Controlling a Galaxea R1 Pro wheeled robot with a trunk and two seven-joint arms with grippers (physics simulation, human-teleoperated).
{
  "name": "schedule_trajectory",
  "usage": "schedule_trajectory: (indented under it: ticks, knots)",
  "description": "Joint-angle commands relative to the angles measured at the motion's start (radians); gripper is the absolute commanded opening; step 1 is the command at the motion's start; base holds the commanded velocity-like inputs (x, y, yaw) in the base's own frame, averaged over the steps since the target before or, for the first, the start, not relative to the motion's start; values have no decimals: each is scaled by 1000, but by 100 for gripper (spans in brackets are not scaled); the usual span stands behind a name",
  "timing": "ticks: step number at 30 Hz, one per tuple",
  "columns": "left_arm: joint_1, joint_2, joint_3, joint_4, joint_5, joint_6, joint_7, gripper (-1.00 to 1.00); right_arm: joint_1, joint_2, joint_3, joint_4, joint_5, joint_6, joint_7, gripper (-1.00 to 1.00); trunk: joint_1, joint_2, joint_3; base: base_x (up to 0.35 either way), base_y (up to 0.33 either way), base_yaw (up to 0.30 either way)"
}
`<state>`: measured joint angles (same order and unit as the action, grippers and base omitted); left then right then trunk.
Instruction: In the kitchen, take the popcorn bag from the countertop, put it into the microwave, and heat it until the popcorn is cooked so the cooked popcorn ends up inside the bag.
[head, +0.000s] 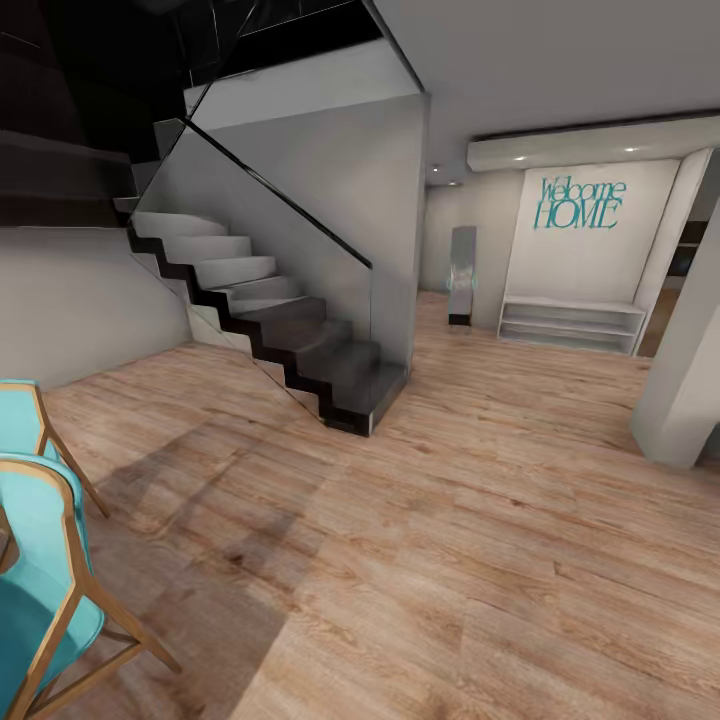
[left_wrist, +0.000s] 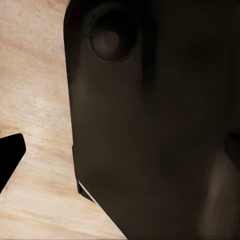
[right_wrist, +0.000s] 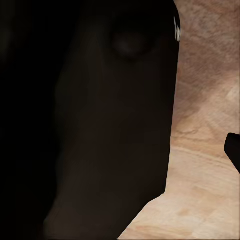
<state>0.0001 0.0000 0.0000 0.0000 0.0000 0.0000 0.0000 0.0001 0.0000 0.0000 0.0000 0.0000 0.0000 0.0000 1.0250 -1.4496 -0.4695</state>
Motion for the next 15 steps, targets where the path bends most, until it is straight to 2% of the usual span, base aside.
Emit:
schedule_trajectory:
  ticks: [1, 3, 15]
  knots:
    - [0, 0, 0, 0, 0, 0, 0, 100, 0, 0, 0, 0, 0, 0, 0, 100, 0, 0, 0, 0, 0, 0]
    - [-1, -6, 11, 3, 7, -2, -2, 100, -2, 0, 11, 2, 11, -2, 3, 100, 0, 0, 0, 0, 0, 0]
    - [1, -10, 10, -27, 21, -6, -2, 100, -2, -2, 11, 2, 10, -32, -1, 100, 0, 0, 0, 8, 0, 0]
